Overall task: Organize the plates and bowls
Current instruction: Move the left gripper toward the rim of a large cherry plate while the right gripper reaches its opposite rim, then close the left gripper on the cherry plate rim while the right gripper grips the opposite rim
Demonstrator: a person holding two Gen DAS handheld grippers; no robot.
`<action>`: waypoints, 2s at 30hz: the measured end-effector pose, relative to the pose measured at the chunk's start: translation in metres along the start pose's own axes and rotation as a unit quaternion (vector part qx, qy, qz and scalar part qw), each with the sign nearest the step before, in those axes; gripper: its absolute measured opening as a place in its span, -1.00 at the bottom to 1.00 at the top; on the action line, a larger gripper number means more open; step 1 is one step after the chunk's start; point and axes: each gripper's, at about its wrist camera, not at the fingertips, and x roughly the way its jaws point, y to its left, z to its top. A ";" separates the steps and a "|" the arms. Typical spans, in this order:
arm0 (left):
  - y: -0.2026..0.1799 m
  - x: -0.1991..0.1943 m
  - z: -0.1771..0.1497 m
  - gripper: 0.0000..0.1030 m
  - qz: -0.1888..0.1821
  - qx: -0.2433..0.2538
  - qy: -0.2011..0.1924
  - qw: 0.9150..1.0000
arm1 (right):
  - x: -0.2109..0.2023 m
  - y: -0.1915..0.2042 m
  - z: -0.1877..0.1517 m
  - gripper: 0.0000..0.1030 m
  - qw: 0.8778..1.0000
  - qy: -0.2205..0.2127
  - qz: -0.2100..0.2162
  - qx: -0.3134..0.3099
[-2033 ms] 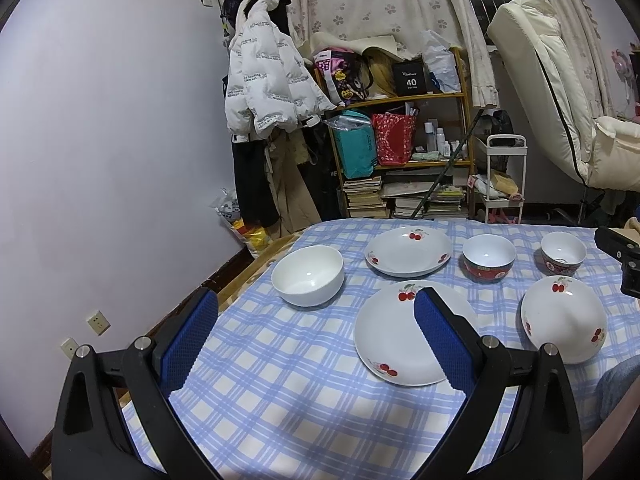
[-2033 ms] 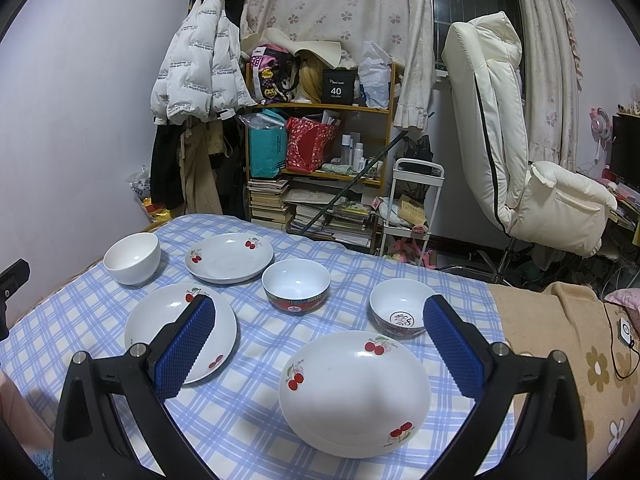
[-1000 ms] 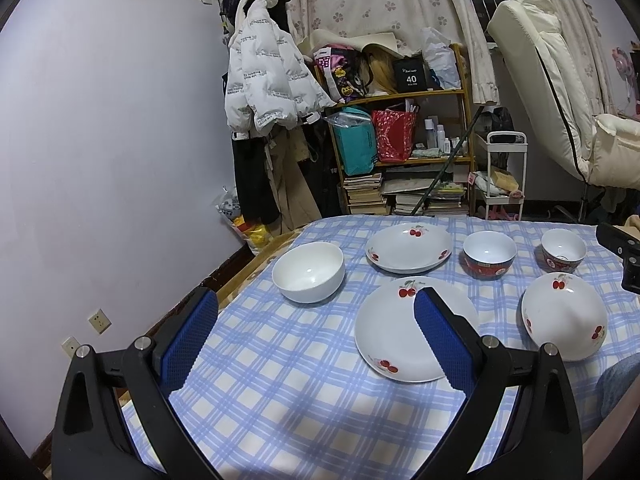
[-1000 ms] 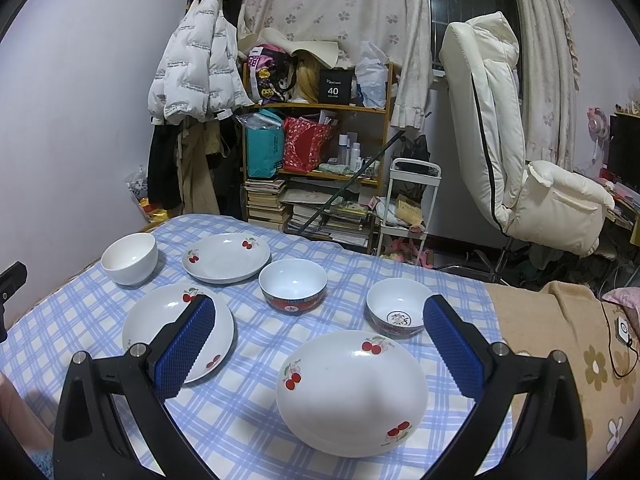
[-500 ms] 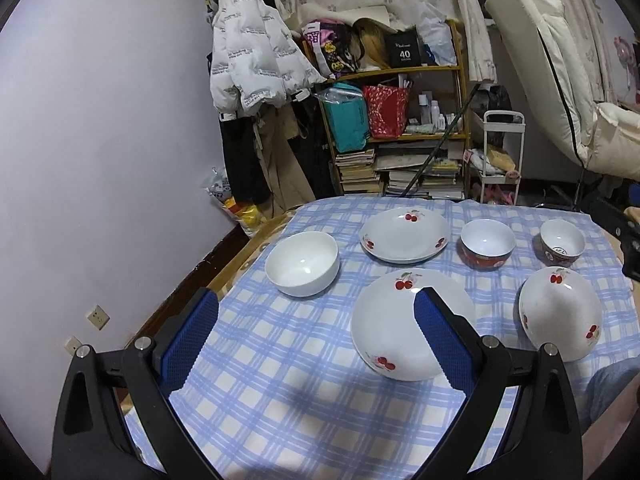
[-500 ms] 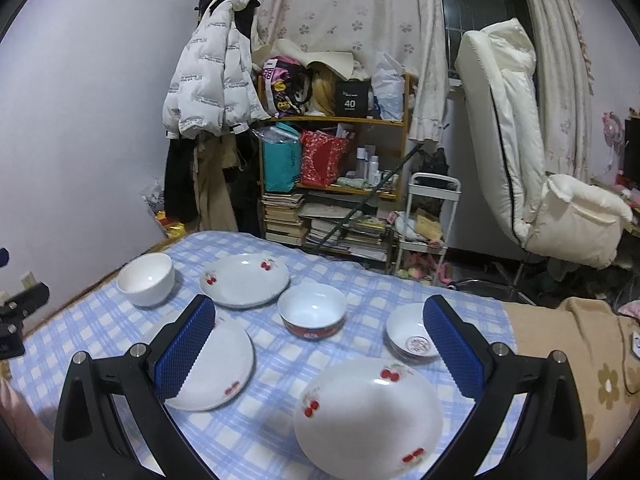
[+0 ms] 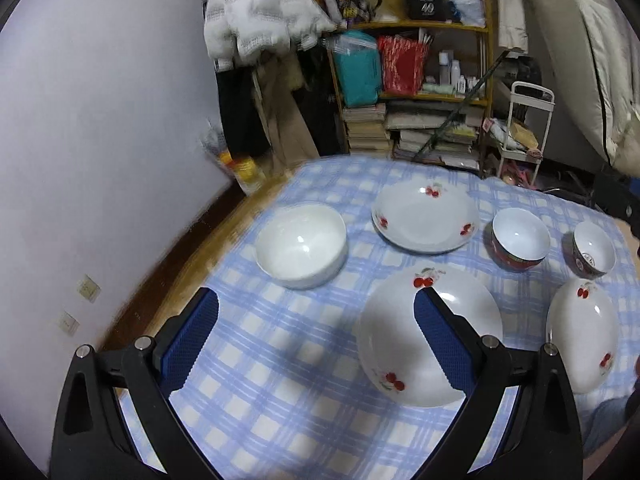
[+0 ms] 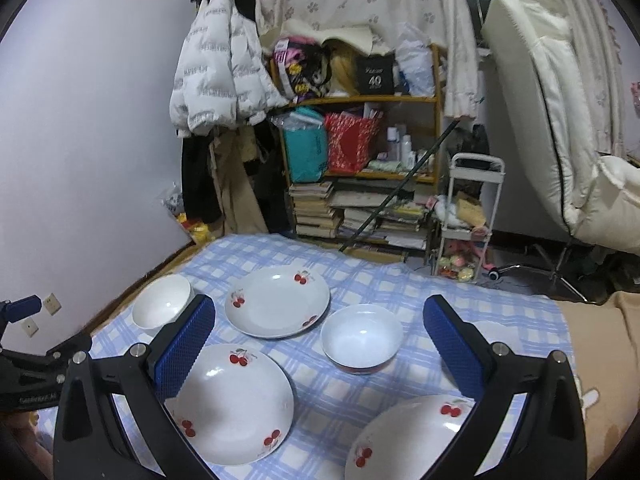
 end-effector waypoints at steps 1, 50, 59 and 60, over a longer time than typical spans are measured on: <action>0.002 0.013 -0.001 0.89 -0.008 -0.007 0.013 1.000 | 0.007 0.002 -0.001 1.00 1.000 0.006 0.001 -0.001; -0.029 0.181 -0.054 -0.51 -0.098 0.001 0.236 0.967 | 0.174 0.009 -0.104 -0.81 0.953 0.286 0.100 0.016; -0.022 0.190 -0.054 -0.58 -0.134 -0.027 0.243 0.960 | 0.178 0.006 -0.108 -0.79 0.948 0.295 0.110 0.037; -0.018 0.192 -0.055 -0.58 -0.141 -0.036 0.245 0.958 | 0.180 0.004 -0.108 -0.79 0.946 0.299 0.116 0.047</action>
